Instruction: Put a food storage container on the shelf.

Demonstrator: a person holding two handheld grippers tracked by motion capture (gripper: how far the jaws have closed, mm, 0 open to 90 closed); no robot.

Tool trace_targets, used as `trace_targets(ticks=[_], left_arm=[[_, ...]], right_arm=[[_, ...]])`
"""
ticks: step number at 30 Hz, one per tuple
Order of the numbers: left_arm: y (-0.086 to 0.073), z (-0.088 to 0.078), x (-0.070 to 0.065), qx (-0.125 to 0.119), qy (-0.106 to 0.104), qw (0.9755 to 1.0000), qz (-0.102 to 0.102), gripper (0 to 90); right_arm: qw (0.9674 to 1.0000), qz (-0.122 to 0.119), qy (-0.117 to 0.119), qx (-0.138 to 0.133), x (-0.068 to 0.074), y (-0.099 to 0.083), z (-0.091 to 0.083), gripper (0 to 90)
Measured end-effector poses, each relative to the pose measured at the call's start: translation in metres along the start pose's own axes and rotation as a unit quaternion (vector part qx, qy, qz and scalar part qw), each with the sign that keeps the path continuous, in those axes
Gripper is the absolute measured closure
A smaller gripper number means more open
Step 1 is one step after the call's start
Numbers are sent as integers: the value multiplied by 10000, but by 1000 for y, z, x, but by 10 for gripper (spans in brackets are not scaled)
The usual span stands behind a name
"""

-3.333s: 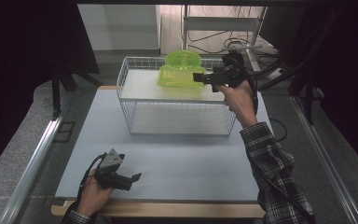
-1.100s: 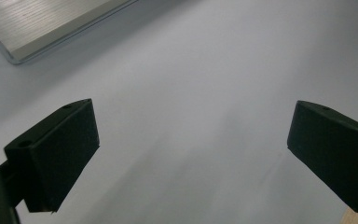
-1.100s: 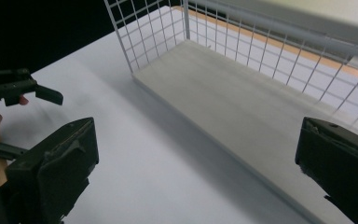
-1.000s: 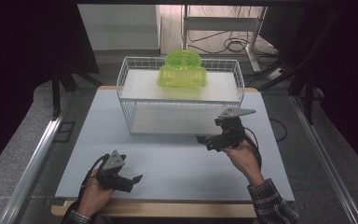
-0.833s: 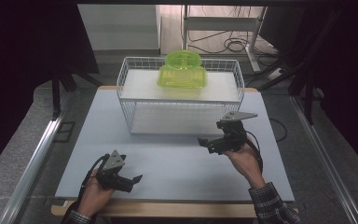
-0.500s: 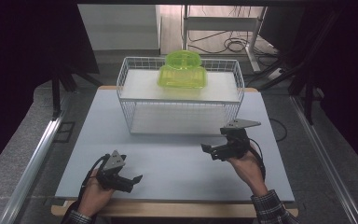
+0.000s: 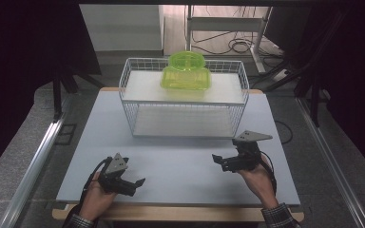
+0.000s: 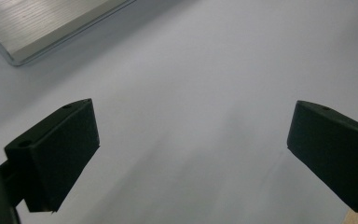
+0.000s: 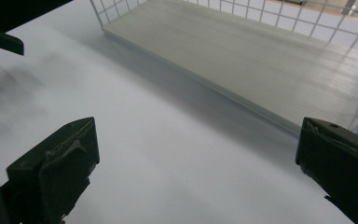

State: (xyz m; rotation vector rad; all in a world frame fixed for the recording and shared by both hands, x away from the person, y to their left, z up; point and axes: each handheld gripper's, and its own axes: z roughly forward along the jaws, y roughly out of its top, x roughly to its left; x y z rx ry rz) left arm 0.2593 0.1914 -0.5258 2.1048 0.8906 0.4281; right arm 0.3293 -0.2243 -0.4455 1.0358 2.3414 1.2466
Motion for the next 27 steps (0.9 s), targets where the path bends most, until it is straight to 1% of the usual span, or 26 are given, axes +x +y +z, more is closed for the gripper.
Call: trace_targets(ticks=[1, 2, 3, 8, 9, 10, 11, 13, 14, 15, 16, 21, 23, 24, 25, 26, 27], left_arm=[[0, 0, 0, 0, 0, 10000, 0, 19], [0, 0, 0, 1, 0, 10000, 5, 19], [0, 0, 0, 4, 2, 10000, 11, 19], [0, 0, 0, 15, 18, 10000, 45, 19], [0, 0, 0, 15, 18, 10000, 45, 19], [0, 0, 0, 17, 16, 10000, 30, 19], [0, 0, 0, 17, 16, 10000, 30, 19], [0, 0, 0, 18, 16, 10000, 34, 19], [0, 0, 0, 21, 22, 10000, 46, 19], [0, 0, 0, 21, 22, 10000, 46, 19], [0, 0, -1, 24, 25, 10000, 46, 19], [0, 1, 0, 41, 40, 9999, 82, 18], [0, 1, 0, 49, 44, 9999, 98, 19], [0, 1, 0, 53, 51, 9999, 116, 19], [0, 1, -1, 57, 54, 9999, 112, 19], [0, 1, -1, 68, 66, 9999, 130, 18], [0, 1, -1, 68, 66, 9999, 130, 18]], right_arm=[[10000, 0, 0, 0, 0, 0, 0, 0], [10000, 31, -36, 1, -2, -5, -1, 0], [10000, 31, -36, 1, -2, -5, -1, 0], [9998, 80, -148, 40, -5, -18, -4, 0], [9998, 80, -148, 40, -5, -18, -4, 0], [9998, 95, -183, 49, -6, -23, -5, 0], [9998, 95, -183, 49, -6, -23, -5, 0], [9997, 119, -201, 66, -8, -29, -5, 0], [9996, 168, -213, 84, -8, -33, -5, 0], [9996, 168, -213, 84, -8, -33, -5, 0], [9995, 195, -244, 106, -10, -38, -6, 0], [9992, 237, -282, 145, -11, -46, -6, 0], [9990, 259, -295, 195, -11, -51, -4, 0], [9988, 285, -285, 263, -10, -55, -2, 0], [9988, 285, -285, 263, -10, -55, -2, 0], [9985, 299, -250, 376, -8, -59, 2, 0], [9985, 299, -250, 376, -8, -59, 2, 0]])
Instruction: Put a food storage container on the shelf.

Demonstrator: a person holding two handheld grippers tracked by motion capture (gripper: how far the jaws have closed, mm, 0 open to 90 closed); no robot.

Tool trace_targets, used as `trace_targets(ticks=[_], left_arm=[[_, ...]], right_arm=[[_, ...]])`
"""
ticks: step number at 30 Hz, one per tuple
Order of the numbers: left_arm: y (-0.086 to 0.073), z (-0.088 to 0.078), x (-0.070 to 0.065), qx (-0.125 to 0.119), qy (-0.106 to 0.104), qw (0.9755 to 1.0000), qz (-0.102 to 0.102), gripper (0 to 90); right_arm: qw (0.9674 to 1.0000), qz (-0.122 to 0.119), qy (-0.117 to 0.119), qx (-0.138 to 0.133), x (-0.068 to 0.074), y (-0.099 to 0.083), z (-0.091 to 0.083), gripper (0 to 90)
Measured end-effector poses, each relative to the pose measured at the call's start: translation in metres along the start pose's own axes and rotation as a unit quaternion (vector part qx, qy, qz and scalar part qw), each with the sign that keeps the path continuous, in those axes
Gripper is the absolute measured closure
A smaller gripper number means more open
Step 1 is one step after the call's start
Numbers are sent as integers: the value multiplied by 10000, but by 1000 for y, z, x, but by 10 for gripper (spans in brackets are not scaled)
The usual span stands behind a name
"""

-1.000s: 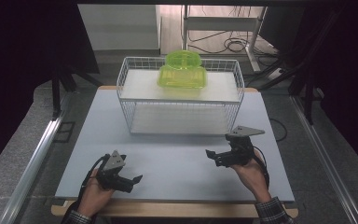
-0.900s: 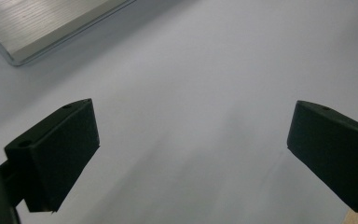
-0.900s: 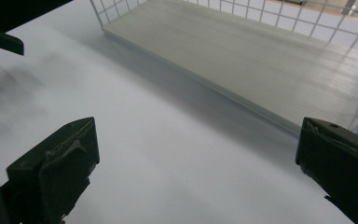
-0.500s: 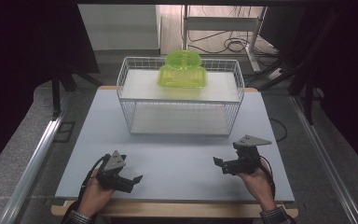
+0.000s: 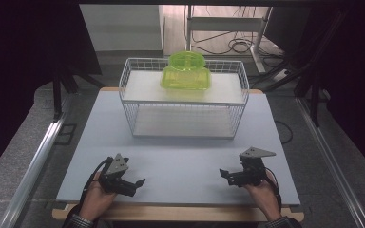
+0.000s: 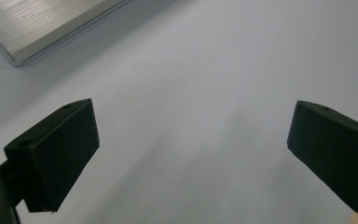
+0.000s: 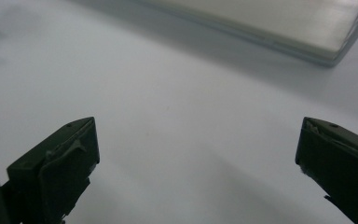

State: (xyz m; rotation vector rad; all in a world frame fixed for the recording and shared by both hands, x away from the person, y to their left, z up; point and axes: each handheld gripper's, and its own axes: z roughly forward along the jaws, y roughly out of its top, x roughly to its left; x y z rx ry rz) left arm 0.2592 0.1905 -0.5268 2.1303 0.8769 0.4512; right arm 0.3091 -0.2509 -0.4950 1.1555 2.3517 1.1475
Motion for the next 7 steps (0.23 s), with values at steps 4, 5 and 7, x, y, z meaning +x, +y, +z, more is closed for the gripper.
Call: trace_targets(ticks=[4, 5, 7], left_arm=[[0, 0, 0, 2, 8, 10000, 7, 18], [0, 0, 0, -3, 17, 10000, 12, 18], [0, 0, 0, -10, 23, 10000, 15, 18]], right_arm=[[9998, -42, -11, 206, 3, -4, 7, 0], [9997, -62, -30, 239, 3, -4, 8, 0], [9997, -75, -57, 225, 3, -4, 8, 0]])
